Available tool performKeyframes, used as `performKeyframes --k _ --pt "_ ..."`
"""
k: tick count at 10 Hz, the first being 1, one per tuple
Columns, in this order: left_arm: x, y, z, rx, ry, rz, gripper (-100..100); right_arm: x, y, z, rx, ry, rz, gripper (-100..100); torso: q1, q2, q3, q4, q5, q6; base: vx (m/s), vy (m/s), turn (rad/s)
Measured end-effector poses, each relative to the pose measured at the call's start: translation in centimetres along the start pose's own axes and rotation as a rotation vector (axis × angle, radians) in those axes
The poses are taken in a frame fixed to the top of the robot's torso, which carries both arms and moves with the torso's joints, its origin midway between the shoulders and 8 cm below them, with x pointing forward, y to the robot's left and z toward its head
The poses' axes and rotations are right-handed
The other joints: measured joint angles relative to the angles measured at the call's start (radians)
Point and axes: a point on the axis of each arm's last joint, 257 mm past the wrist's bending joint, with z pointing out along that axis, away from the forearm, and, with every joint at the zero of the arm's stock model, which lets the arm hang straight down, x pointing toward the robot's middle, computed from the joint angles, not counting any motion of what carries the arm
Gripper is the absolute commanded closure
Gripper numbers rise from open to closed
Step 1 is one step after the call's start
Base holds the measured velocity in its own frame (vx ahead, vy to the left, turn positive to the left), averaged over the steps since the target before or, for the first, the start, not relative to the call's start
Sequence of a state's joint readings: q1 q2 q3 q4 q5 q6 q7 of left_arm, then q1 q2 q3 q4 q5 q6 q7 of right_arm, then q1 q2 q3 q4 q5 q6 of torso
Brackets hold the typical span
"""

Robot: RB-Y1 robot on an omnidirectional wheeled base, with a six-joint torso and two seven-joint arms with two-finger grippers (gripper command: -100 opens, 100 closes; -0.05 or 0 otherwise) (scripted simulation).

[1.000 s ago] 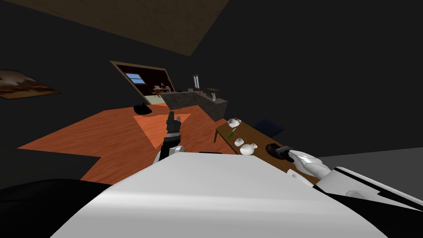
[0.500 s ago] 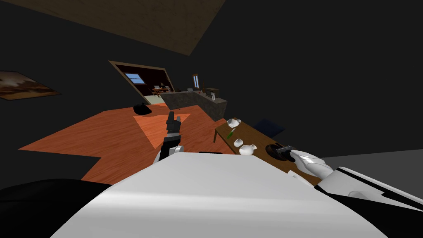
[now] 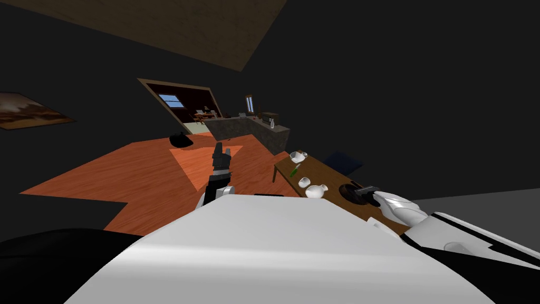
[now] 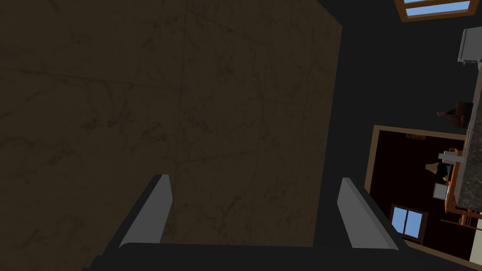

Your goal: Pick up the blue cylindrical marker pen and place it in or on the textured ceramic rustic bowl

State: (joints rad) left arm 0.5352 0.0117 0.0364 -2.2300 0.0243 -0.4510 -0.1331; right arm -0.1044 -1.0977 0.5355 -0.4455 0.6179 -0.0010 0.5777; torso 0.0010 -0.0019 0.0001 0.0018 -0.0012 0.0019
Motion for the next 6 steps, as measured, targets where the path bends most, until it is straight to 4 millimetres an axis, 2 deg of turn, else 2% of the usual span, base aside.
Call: performKeyframes --k 2,6 --pt "0.0 0.0 0.0 0.000 0.000 0.000 0 0.3 -0.9 -0.4 -0.008 -0.009 -0.010 -100 0.001 0.000 0.000 0.000 0.000 0.000 0.035 0.053 -0.033" --pt "0.0 0.0 0.0 0.000 0.000 0.000 0 0.7 -4.1 -1.0 -0.007 -0.020 -0.017 -100 0.001 -0.001 -0.001 0.000 0.000 0.000 0.045 0.049 -0.039"
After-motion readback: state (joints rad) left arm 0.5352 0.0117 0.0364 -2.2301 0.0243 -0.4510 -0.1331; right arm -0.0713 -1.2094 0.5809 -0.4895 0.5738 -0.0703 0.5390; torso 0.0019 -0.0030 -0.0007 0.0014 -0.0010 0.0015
